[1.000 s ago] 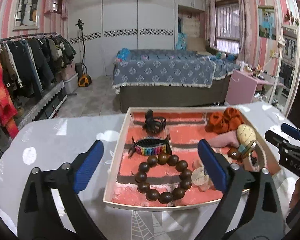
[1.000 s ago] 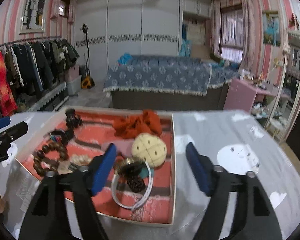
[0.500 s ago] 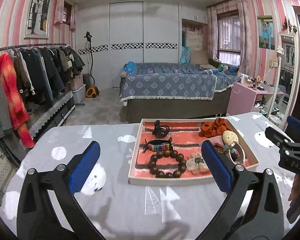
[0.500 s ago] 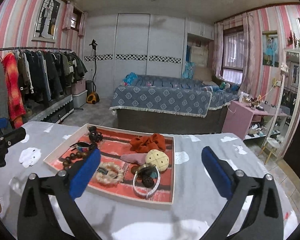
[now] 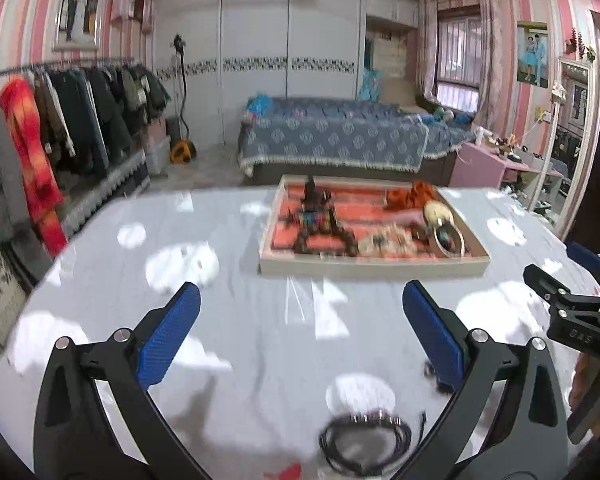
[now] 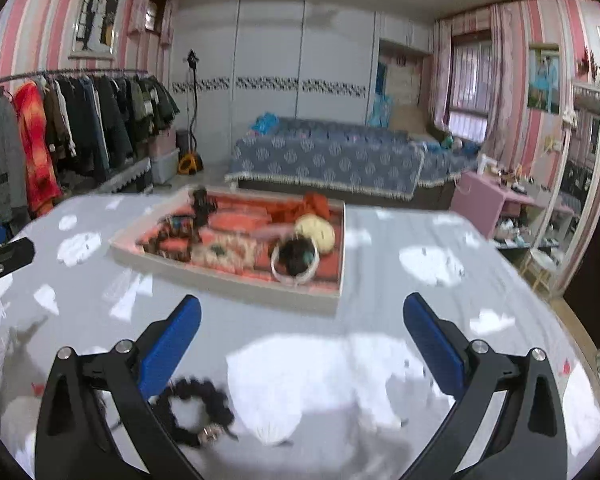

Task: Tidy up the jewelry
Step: 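Move the left tool to the black braided bracelet while the right tool approaches the black charm scrunchie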

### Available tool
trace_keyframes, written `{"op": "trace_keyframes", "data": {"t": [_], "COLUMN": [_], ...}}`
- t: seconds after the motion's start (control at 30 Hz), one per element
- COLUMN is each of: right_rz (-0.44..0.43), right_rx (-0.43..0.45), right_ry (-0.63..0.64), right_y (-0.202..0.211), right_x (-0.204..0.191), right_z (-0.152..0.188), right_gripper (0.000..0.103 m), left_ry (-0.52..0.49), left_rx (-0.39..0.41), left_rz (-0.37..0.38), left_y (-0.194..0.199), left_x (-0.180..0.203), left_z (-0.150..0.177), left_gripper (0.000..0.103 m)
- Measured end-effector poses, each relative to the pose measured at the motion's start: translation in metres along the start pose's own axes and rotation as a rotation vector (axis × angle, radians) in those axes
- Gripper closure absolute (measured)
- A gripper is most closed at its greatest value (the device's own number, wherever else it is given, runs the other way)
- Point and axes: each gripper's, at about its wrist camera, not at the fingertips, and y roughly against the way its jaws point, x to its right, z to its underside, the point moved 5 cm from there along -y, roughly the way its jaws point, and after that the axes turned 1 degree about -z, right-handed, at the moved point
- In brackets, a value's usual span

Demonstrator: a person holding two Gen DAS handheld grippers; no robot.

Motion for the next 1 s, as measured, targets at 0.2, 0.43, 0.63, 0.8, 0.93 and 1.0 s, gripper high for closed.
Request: {"op": "trace_keyframes", "data": {"t": [0.2, 0.43, 0.63, 0.8, 0.93, 1.0], "right_rz": [0.024, 0.001, -0.019, -0.046, -0.036, -0.039], "right_rx": [-0.087, -0.168, -0.213, -0.251, -0.268, -0.286], "right_ry": [-0.004, -0.002, -0.001, 0.019, 0.042, 0.042], "right_y": [-0.011, -0.021, -0.028, -0.033, -0.037, -0.04], "right_x": [0.004, -0.002, -0.012, -0.023, -0.028, -0.028], "right_z": [0.021, 0.043, 0.054, 0.064, 0.066, 0.068], "right_gripper": [0.004, 0.004, 0.004, 0.004, 0.004, 0.004], "left_ry": [0.001, -0.026, -0.009, -0.03, -0.062, -0.056], "left_rx": [-0.122, -0.2, -0.245, -0.272, -0.302, -0.308], "left_rz": [0.04, 0.038, 0.053, 0.071, 0.074, 0.083], "left_y": [-0.014, -0.023, -0.026, -0.027, -0.028, -0.029], "left_x": [-0.001, 0.0, -0.01, -0.003, 0.002, 0.001], "left_z": [0.042, 0.071, 0.088, 0.094, 0.103, 0.104], "left_gripper": [0.005, 0.005, 0.006, 0.006, 0.01, 0.011]}}
